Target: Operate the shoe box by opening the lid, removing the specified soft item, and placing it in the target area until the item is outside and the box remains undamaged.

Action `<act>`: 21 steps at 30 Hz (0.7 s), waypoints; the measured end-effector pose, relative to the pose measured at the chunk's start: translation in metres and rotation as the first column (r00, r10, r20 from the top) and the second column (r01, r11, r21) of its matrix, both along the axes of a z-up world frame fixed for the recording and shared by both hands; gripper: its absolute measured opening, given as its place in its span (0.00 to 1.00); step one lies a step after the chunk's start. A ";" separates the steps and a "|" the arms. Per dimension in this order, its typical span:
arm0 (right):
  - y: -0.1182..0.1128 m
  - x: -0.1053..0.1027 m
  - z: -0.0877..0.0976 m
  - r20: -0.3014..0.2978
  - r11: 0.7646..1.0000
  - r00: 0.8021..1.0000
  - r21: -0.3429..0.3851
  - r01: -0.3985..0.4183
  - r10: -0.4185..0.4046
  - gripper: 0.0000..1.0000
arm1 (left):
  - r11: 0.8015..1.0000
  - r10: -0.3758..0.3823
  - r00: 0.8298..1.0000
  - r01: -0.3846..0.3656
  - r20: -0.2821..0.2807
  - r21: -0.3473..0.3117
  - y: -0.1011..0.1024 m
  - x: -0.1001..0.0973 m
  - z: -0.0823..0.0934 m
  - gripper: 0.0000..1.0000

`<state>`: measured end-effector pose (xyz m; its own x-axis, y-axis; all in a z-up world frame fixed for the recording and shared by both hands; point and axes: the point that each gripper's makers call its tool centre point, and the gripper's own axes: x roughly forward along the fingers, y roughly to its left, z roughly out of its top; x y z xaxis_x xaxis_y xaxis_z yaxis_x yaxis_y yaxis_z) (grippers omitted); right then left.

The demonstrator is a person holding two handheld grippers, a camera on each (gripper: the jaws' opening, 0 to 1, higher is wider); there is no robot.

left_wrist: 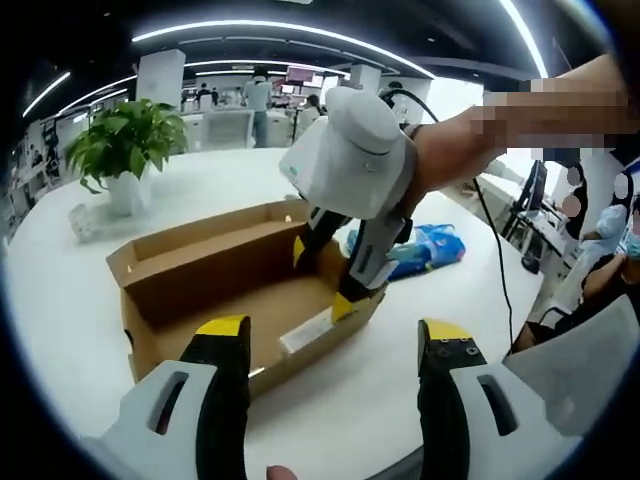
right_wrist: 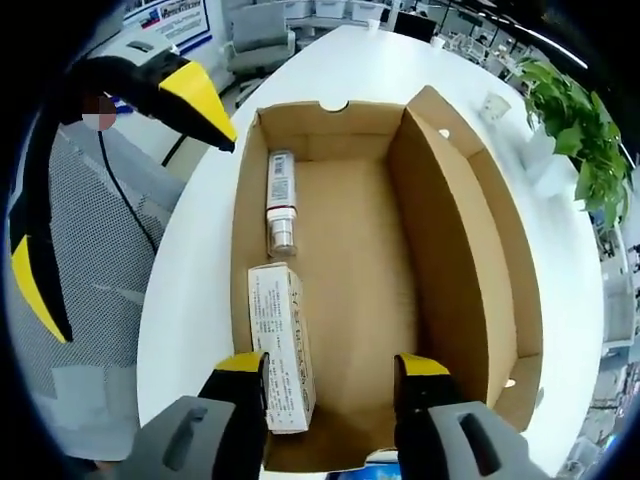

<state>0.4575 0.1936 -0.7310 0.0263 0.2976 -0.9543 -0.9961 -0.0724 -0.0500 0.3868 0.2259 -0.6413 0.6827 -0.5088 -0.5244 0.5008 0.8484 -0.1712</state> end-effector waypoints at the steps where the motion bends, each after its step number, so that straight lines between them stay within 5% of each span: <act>1: 0.001 0.004 0.001 0.024 1.000 1.000 0.006 -0.003 0.003 0.47 | 1.000 -0.002 1.000 0.002 0.000 0.000 0.000 0.000 0.000 0.67; 9: 0.005 0.022 0.007 0.115 1.000 0.993 0.018 0.004 -0.006 0.40 | 1.000 0.002 1.000 -0.002 -0.003 -0.001 0.001 0.000 0.000 0.67; 21: 0.006 0.003 0.004 0.030 0.999 0.999 0.022 -0.026 0.025 0.44 | 1.000 0.000 1.000 0.000 -0.003 -0.003 0.000 -0.001 0.000 0.67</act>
<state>0.4605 0.1992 -0.7268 0.0471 0.3199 -0.9463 -0.9920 -0.0960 -0.0819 0.3859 0.2261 -0.6412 0.6809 -0.5106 -0.5251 0.5007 0.8477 -0.1751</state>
